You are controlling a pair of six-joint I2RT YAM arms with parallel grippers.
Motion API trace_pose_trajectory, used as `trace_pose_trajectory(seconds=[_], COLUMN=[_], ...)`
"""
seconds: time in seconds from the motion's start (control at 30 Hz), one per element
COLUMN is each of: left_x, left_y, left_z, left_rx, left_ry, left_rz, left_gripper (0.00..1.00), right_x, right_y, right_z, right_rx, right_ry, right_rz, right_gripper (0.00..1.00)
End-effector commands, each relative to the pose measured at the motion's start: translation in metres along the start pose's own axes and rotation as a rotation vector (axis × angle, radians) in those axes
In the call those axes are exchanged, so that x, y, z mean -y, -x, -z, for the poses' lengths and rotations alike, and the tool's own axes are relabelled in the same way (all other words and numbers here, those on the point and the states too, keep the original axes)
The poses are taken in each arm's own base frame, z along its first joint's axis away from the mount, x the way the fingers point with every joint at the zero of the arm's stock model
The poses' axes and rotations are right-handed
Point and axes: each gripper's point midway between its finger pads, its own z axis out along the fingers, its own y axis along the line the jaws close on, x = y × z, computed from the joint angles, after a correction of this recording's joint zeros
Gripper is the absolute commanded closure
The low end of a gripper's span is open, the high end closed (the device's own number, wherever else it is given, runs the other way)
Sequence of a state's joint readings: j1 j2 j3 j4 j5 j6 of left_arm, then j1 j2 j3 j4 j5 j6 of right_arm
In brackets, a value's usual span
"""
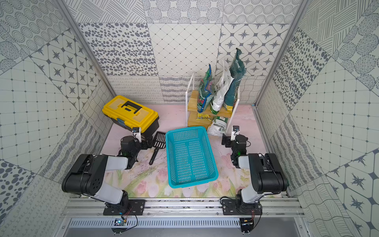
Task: Take down the fertilizer bag from the shelf
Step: Adjust the storage box at the center of the board.
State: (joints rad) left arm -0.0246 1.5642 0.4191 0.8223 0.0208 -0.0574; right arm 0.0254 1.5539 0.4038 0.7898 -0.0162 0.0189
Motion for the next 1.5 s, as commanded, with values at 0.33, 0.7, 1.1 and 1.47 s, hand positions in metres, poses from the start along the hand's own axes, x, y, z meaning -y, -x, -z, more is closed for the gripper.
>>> trace_pose_trajectory(seconds=[0.33,0.7,1.1,1.47], left_x=[0.0,0.0,0.002,0.034], left_y=[-0.003,-0.002,0.039,0.072], left_z=[-0.001,-0.001,0.036,0.096], left_rx=[-0.006,-0.007,-0.044,-0.127], left_ry=[-0.009,-0.009,0.025,-0.094], left_rz=[-0.006,-0.004,0.012,0.16], left_gripper=[0.0,0.0,0.0,0.0], right_x=[0.001,0.0,0.006,-0.041], right_y=[0.014,0.014,0.04,0.025], right_z=[-0.001,-0.001,0.037,0.119], right_rx=[0.049,0.051,-0.054,-0.476], right_ry=[0.001,0.007,-0.084,-0.279], right_rz=[-0.008,-0.015,-0.03,-0.166], right_gripper=[0.03,0.03,0.03,0.22])
